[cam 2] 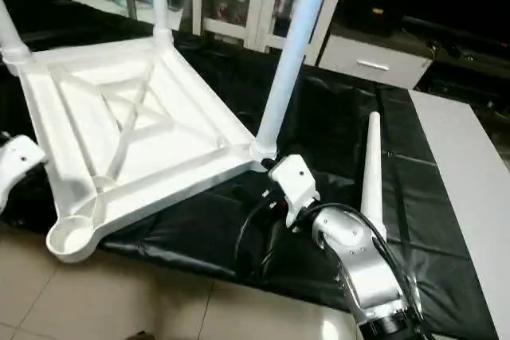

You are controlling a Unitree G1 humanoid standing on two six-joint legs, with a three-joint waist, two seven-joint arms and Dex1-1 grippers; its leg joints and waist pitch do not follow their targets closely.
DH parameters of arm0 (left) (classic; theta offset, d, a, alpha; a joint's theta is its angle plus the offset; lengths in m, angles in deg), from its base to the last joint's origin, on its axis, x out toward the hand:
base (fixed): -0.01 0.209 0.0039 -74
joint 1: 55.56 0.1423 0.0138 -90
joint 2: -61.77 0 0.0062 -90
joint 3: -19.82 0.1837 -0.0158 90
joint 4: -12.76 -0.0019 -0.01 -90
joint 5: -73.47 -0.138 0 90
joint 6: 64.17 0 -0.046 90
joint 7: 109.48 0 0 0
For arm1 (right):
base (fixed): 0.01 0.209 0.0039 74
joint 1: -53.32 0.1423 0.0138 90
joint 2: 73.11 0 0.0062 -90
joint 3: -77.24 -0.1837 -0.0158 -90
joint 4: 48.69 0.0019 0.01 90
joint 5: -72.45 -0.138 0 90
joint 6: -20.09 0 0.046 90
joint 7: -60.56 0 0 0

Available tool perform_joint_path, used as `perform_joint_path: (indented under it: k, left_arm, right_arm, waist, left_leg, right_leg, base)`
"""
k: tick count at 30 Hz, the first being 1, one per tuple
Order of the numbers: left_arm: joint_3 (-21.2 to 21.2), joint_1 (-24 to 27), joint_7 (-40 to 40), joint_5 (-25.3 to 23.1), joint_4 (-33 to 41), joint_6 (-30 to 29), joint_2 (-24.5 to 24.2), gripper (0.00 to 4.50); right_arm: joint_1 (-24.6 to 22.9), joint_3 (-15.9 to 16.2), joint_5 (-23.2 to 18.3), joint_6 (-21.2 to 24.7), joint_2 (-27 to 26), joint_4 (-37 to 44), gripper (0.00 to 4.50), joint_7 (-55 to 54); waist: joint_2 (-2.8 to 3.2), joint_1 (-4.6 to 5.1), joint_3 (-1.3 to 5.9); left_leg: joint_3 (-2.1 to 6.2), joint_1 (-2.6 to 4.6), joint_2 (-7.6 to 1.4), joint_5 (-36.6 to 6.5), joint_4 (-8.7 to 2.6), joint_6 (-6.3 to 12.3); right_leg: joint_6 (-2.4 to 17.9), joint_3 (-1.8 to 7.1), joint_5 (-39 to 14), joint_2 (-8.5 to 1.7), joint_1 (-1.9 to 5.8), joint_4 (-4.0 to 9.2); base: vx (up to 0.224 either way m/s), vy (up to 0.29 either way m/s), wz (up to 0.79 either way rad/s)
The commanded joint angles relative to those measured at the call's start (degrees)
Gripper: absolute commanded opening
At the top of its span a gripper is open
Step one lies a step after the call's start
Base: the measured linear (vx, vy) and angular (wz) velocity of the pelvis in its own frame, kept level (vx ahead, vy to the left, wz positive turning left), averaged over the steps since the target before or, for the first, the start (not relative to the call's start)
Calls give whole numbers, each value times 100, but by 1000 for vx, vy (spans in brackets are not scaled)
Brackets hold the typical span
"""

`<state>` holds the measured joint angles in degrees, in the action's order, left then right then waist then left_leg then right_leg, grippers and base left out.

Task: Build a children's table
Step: Rotate leg to tighten, then rotate table base

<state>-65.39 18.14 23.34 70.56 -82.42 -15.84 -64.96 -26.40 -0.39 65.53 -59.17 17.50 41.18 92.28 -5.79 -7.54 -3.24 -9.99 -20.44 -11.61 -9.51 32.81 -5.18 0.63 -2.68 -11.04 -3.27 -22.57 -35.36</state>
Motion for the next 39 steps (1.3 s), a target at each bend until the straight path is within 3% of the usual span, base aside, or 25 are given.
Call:
perform_joint_path:
  k: [1, 5, 9, 10, 12, 15, 17, 18, 19, 20, 21, 22, 24, 25, 26, 27, 28, 30, 31, 33, 35, 36, 38, 39]
  left_arm:
    - [179, 18, -147, 10, 228, -40, 92, 113]
    - [151, -81, -46, 128, 276, -24, 315, 113]
    - [162, -591, 466, 254, 147, 53, 1167, 113]
    - [162, -591, 466, 254, 147, 53, 1167, 113]
    - [227, -736, 575, 254, 22, 192, 1475, 113]
    - [302, -889, 726, 223, -225, 358, 1794, 113]
    - [386, -1030, 895, 161, -461, 484, 2069, 113]
    - [453, -1114, 997, 110, -595, 582, 2225, 113]
    - [502, -1176, 1074, 68, -695, 657, 2342, 113]
    - [542, -1236, 1144, 51, -791, 697, 2480, 113]
    - [652, -1314, 1245, -11, -928, 785, 2682, 113]
    - [706, -1343, 1285, -43, -981, 827, 2762, 113]
    - [831, -1404, 1364, -83, -1148, 938, 3034, 113]
    - [961, -1465, 1444, -109, -1331, 1047, 3301, 113]
    - [1013, -1484, 1475, -123, -1401, 1090, 3400, 113]
    - [1123, -1535, 1561, -150, -1601, 1258, 3657, 113]
    - [1145, -1546, 1579, -155, -1646, 1301, 3713, 113]
    - [1199, -1609, 1724, -222, -1848, 1448, 3886, 113]
    - [1239, -1664, 1820, -274, -1967, 1616, 4001, 113]
    - [1183, -1629, 1779, -188, -1649, 1869, 4032, 113]
    - [1175, -1555, 1683, -148, -1424, 1877, 3962, 113]
    - [1157, -1407, 1488, -36, -1030, 1799, 3840, 118]
    - [1058, -1050, 973, 334, -161, 1620, 3605, 121]
    - [1024, -950, 823, 445, 62, 1595, 3551, 121]
  right_arm:
    - [-36, 18, 30, 48, 40, 139, 384, -13]
    - [-40, 21, 16, 56, 9, 143, 384, -38]
    - [15, -43, 145, 116, -185, -1, 384, -342]
    - [15, -43, 145, 116, -185, -1, 384, -342]
    - [22, -54, 206, 161, -262, -68, 384, -483]
    - [12, -91, 260, 262, -374, -130, 384, -717]
    - [0, -112, 318, 320, -464, -190, 384, -908]
    - [-9, -127, 365, 335, -516, -220, 384, -1035]
    - [-15, -135, 399, 342, -552, -241, 384, -1129]
    - [-18, -161, 409, 341, -590, -243, 384, -1210]
    - [-12, -241, 397, 338, -658, -235, 384, -1350]
    - [-8, -282, 387, 338, -687, -230, 384, -1410]
    - [24, -453, 322, 362, -777, -214, 384, -1580]
    - [64, -641, 221, 407, -870, -196, 384, -1751]
    - [81, -716, 172, 438, -906, -185, 384, -1809]
    - [119, -865, 172, 603, -967, -95, 384, -2008]
    - [127, -893, 185, 649, -977, -69, 384, -2057]
    - [163, -939, 274, 839, -994, 26, 384, -2239]
    - [194, -990, 356, 1021, -993, 140, 384, -2394]
    - [290, -1146, 306, 1283, -844, 491, 384, -2376]
    - [337, -1206, 322, 1316, -793, 550, 384, -2402]
    - [429, -1329, 313, 1407, -739, 571, 401, -2471]
    - [705, -1674, 233, 1915, -600, 483, 412, -2639]
    - [798, -1771, 229, 2109, -544, 433, 422, -2691]
  waist:
    - [241, 19, 290]
    - [236, -12, 295]
    - [262, -86, 294]
    - [265, -104, 288]
    - [269, -136, 292]
    - [238, -111, 296]
    - [249, -92, 300]
    - [240, -91, 303]
    - [238, -92, 305]
    - [236, -90, 317]
    - [299, -77, 324]
    - [252, -66, 320]
    - [254, -88, 337]
    - [295, -91, 350]
    - [278, -74, 340]
    - [278, -96, 364]
    - [317, -83, 354]
    - [283, -61, 363]
    - [332, -59, 376]
    - [292, -24, 383]
    - [299, -20, 388]
    - [344, -3, 389]
    - [333, 20, 393]
    - [333, 64, 370]
  left_leg:
    - [82, 147, -164, -2128, -443, -275]
    - [85, 156, -168, -2157, -439, -288]
    - [78, 186, -166, -2246, -431, -313]
    - [81, 190, -172, -2290, -435, -330]
    - [123, 148, -163, -2395, -454, -382]
    - [131, 154, -151, -2495, -449, -402]
    - [132, 118, -145, -2416, -460, -397]
    - [125, 161, -143, -2446, -441, -386]
    - [131, 153, -145, -2445, -440, -377]
    - [137, 139, -149, -2394, -441, -378]
    - [137, 134, -144, -2354, -435, -398]
    - [118, 130, -144, -2308, -436, -363]
    - [109, 113, -141, -2071, -417, -297]
    - [116, 111, -147, -2006, -416, -305]
    - [97, 96, -142, -1943, -420, -280]
    - [105, 79, -146, -1745, -410, -286]
    - [105, 70, -140, -1681, -416, -289]
    - [92, 63, -136, -1583, -406, -284]
    - [95, 65, -130, -1484, -397, -295]
    - [92, 43, -125, -1358, -382, -245]
    - [89, 44, -129, -1278, -373, -208]
    - [99, 53, -158, -1235, -372, -233]
    - [92, 43, -152, -1133, -362, -226]
    - [48, 40, -128, -1054, -344, -220]
  right_leg:
    - [843, 265, -1595, -421, 135, 443]
    - [822, 263, -1619, -414, 117, 449]
    - [850, 262, -1630, -416, 86, 466]
    - [839, 260, -1679, -420, 80, 477]
    - [751, 248, -1838, -439, 128, 471]
    - [662, 246, -2009, -454, 127, 510]
    - [616, 246, -2013, -447, 145, 515]
    - [584, 247, -2052, -443, 109, 529]
    - [585, 247, -2062, -453, 119, 530]
    - [579, 244, -2016, -457, 133, 520]
    - [601, 247, -1875, -449, 134, 509]
    - [592, 252, -1815, -438, 129, 530]
    - [611, 260, -1634, -447, 153, 493]
    - [632, 261, -1541, -452, 163, 470]
    - [632, 268, -1475, -435, 157, 490]
    - [670, 256, -1186, -442, 197, 439]
    - [662, 261, -1114, -423, 196, 444]
    - [682, 259, -907, -410, 217, 436]
    - [680, 259, -766, -413, 227, 417]
    - [692, 253, -596, -427, 270, 401]
    - [702, 253, -547, -430, 277, 392]
    - [771, 249, -418, -441, 274, 352]
    - [822, 247, -294, -429, 282, 323]
    - [865, 252, -205, -380, 246, 326]
  base:
    - [0, 0, 0]
    - [0, 0, 0]
    - [0, 0, 0]
    - [0, 0, 0]
    - [0, 0, 0]
    - [0, 0, 0]
    - [0, 0, 0]
    - [0, 0, 0]
    - [0, 0, 0]
    - [0, 0, 0]
    - [0, 0, 0]
    - [0, 0, 0]
    - [0, 0, 0]
    - [0, 0, 0]
    - [0, 0, 0]
    - [0, 0, 0]
    - [0, 0, 0]
    - [0, 0, 0]
    - [0, 0, 0]
    - [0, 0, 0]
    - [0, 0, 0]
    - [0, 0, 0]
    - [0, 0, 0]
    - [0, 0, 0]
